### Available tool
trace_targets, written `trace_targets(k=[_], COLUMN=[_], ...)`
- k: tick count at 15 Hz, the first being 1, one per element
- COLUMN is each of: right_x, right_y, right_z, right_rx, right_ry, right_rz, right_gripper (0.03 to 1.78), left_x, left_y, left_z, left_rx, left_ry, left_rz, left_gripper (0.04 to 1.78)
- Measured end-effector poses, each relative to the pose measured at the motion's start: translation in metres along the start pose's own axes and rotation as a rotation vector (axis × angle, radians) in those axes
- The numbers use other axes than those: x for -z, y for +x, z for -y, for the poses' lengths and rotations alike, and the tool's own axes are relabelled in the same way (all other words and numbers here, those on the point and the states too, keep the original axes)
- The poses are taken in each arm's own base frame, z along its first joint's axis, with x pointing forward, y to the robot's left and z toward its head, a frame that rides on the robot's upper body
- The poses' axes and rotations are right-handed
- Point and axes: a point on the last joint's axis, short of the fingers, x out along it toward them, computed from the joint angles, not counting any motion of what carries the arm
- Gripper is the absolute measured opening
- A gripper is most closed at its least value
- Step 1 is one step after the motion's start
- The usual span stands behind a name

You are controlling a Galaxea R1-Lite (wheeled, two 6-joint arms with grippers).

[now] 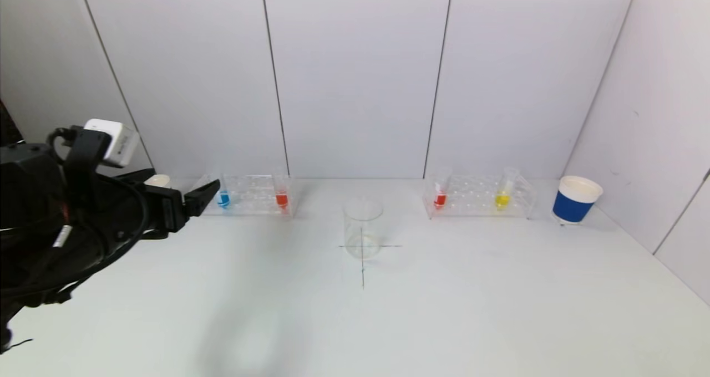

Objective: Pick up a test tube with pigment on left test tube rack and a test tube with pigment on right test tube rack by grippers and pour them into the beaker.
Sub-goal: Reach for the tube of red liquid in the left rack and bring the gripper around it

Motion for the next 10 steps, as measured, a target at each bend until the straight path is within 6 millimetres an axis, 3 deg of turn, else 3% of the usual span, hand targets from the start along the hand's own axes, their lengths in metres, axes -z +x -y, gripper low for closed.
trace_targets(k=[4, 10], right_x=[0.0, 0.0], right_y=[0.0, 0.0], right_z=[0.0, 0.0], right_rx=[0.0, 0.0], right_ry=[0.0, 0.0], right_rz=[0.0, 0.0], right_gripper=[1.76, 1.76], left_x=[0.034, 0.079], left_y=[0.063, 0.135], left_z=[0.034, 0.079], left_rx=[-0.048, -0.083], left_ry=[0.004, -0.011], left_rz=[0.056, 0.115], left_gripper=[1.76, 1.76])
